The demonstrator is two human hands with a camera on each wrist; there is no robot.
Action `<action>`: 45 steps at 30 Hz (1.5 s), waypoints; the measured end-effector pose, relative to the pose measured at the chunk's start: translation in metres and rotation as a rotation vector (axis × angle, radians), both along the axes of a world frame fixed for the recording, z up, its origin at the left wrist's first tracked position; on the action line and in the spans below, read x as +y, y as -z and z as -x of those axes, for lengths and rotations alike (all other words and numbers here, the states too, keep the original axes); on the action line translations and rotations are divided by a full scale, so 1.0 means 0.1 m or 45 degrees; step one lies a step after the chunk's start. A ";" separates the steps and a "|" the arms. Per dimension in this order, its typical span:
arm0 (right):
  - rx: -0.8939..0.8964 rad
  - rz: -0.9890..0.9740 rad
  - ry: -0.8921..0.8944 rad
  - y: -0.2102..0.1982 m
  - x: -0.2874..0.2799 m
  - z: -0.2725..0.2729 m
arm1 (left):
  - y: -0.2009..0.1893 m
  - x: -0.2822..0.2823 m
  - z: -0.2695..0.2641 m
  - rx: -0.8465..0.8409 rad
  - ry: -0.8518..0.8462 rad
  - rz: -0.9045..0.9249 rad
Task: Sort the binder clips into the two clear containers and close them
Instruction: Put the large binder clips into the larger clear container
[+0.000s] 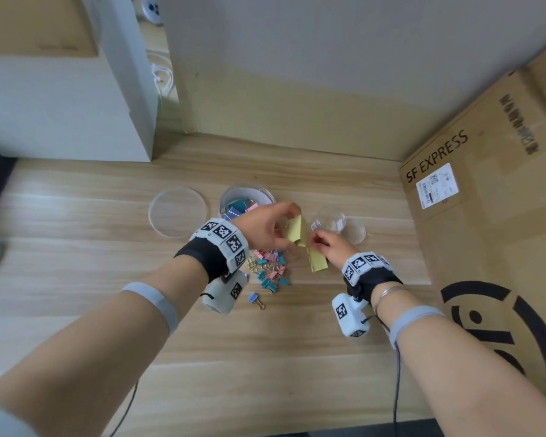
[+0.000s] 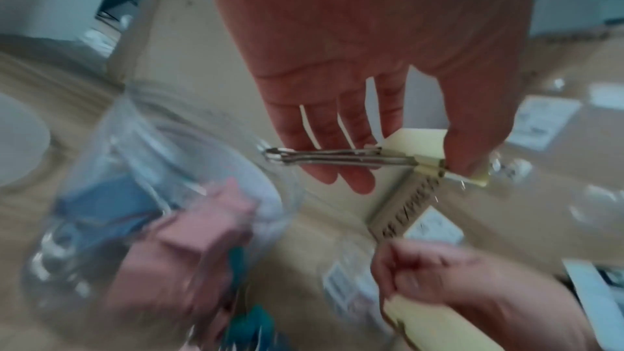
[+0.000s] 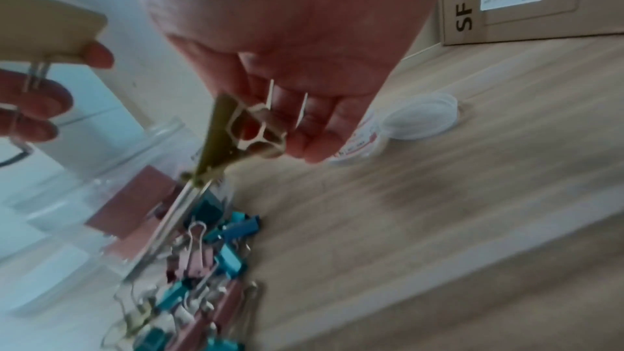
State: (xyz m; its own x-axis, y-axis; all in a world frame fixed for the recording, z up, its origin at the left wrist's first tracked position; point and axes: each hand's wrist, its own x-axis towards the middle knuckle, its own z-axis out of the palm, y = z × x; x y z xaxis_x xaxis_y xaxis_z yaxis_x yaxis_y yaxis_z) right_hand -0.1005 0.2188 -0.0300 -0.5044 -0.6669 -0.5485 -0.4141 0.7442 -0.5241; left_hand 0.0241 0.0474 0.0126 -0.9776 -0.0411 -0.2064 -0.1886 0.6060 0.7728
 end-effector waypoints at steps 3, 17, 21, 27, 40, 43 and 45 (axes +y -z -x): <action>0.026 0.129 0.050 -0.14 -0.11 0.02 | -0.12 -0.25 0.05 0.035 -0.190 -0.039; 0.163 0.567 0.347 -0.51 -0.62 0.05 | 0.28 -0.42 0.10 -0.312 -0.337 0.390; 0.159 0.556 0.314 -0.54 -0.84 -0.04 | 0.25 -0.55 0.07 -0.198 -0.423 0.338; 0.271 0.294 -0.070 -0.45 -1.17 -0.29 | 0.25 -0.87 -0.14 0.170 -1.069 0.188; 0.494 0.021 -0.303 -0.21 -1.39 -0.40 | 0.90 -1.10 -0.63 -0.885 -0.914 0.393; 0.526 0.106 -0.279 -0.19 -1.35 -0.36 | 0.91 -1.11 -0.62 -0.890 -0.898 0.396; 0.521 0.146 -0.251 -0.17 -1.33 -0.34 | 0.91 -1.12 -0.62 -0.843 -0.893 0.390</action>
State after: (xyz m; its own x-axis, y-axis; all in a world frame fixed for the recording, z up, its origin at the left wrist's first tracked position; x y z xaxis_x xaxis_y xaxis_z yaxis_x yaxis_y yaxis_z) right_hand -0.0664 0.0856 -0.0125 -0.5215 -0.8164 -0.2479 -0.7316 0.5774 -0.3624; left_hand 0.0859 -0.0641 -0.0780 -0.4055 -0.7042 -0.5828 -0.9126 0.3486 0.2136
